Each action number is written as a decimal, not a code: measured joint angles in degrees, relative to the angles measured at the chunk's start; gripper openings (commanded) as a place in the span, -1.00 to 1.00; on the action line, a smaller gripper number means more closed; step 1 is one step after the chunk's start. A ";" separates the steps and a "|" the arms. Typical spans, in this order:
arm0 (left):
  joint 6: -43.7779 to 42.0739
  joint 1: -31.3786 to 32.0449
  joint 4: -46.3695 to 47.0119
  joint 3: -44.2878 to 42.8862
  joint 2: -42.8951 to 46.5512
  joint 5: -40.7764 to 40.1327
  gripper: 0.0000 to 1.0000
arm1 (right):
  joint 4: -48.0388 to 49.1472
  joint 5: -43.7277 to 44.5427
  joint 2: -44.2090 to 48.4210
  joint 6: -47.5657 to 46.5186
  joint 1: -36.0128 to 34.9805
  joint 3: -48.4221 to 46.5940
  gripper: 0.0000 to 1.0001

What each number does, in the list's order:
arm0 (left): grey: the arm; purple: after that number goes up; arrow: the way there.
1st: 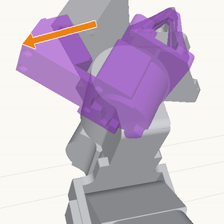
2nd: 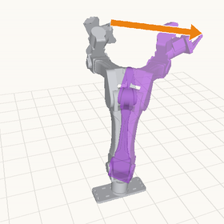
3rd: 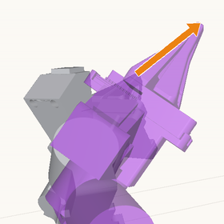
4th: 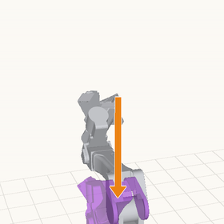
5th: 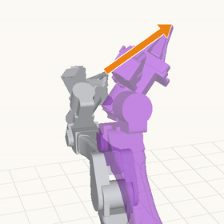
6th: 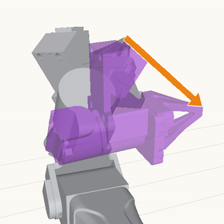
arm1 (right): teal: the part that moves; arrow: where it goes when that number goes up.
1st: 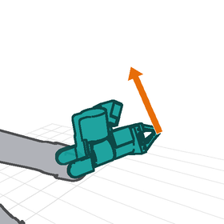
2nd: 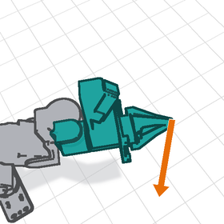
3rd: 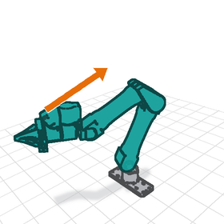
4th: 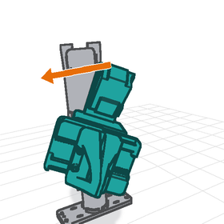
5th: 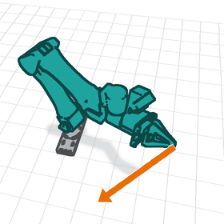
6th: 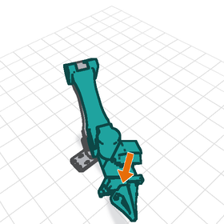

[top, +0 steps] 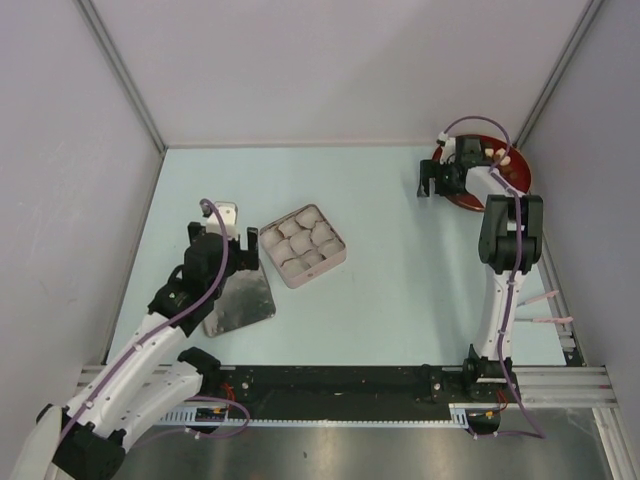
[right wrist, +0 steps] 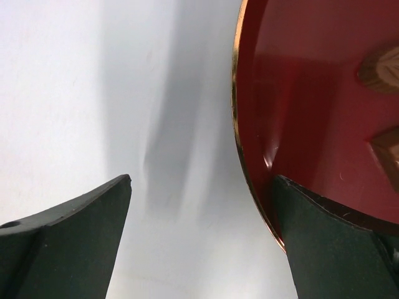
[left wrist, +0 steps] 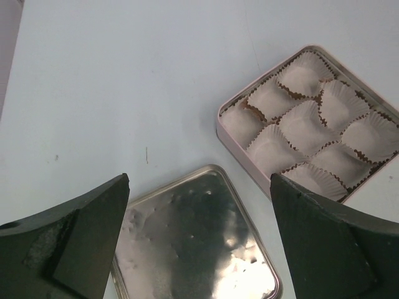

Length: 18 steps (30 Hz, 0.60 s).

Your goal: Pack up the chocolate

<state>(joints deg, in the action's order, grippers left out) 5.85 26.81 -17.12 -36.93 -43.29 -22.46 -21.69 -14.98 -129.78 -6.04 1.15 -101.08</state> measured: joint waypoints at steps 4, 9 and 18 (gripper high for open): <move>-1.79 0.00 0.76 -0.70 1.77 0.17 1.00 | 0.00 0.85 5.40 -0.24 -3.23 7.91 0.99; -2.89 -0.02 2.32 -0.66 3.67 0.33 0.99 | -0.74 1.05 11.19 0.63 -11.19 15.89 0.99; -2.95 -0.07 2.93 -0.13 7.58 0.63 0.99 | -3.58 2.67 18.18 3.69 -25.94 24.57 0.99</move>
<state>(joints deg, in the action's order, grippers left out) 2.90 26.74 -14.20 -37.06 -35.70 -21.82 -25.28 -12.32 -111.59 -2.35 -24.80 -76.51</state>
